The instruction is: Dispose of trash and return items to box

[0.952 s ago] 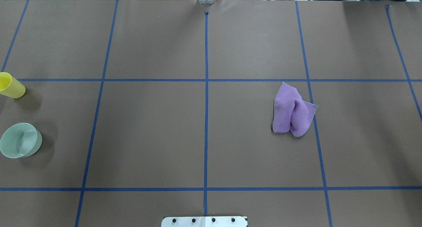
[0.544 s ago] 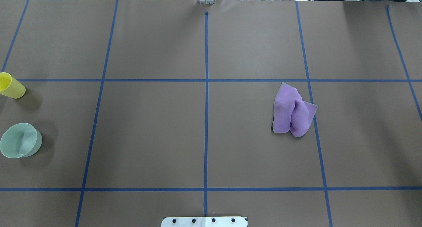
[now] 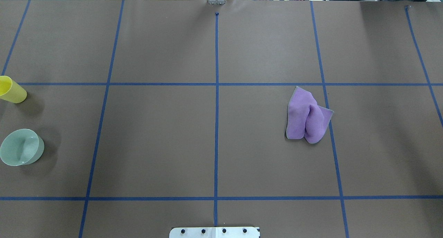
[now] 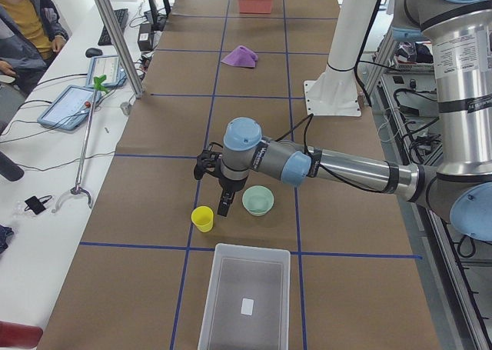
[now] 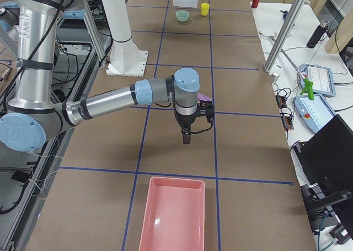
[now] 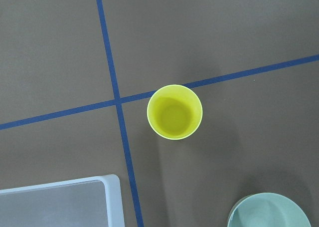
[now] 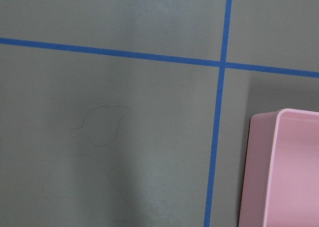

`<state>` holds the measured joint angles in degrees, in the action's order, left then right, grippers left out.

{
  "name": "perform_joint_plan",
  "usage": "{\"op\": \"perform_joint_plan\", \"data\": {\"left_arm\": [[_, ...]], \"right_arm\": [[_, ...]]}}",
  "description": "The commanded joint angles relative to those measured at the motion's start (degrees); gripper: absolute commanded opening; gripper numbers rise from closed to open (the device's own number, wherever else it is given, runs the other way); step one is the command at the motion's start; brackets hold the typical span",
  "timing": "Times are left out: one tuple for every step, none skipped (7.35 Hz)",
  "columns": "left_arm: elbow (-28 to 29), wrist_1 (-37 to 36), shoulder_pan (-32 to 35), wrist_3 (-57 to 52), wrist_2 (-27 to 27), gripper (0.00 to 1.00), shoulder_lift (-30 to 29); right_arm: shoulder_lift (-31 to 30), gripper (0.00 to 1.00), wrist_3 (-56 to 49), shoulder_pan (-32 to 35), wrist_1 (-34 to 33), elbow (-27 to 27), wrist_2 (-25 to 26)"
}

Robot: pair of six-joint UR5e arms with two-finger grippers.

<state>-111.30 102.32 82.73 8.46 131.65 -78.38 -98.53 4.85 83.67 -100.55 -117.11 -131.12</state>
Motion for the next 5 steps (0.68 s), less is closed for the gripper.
{"op": "perform_joint_plan", "data": {"left_arm": [[0.5, 0.2, -0.4, 0.7, 0.0, 0.98, -0.4], [0.6, 0.2, -0.4, 0.4, 0.0, 0.98, -0.3], [0.6, -0.1, -0.4, 0.7, 0.1, 0.98, 0.2], [1.6, 0.2, -0.4, 0.2, 0.1, 0.98, 0.2], [1.8, 0.5, -0.4, 0.1, 0.1, 0.98, 0.2]], "right_arm": [[0.4, 1.0, 0.1, 0.0, 0.0, 0.0, 0.0], [0.4, 1.0, 0.1, 0.0, 0.1, -0.6, -0.8], [0.6, 1.0, 0.0, -0.1, 0.1, -0.5, -2.9], [0.8, 1.0, 0.0, -1.1, 2.4, -0.7, -2.9], [0.8, 1.0, 2.8, -1.5, 5.5, -0.5, -3.7]]}}
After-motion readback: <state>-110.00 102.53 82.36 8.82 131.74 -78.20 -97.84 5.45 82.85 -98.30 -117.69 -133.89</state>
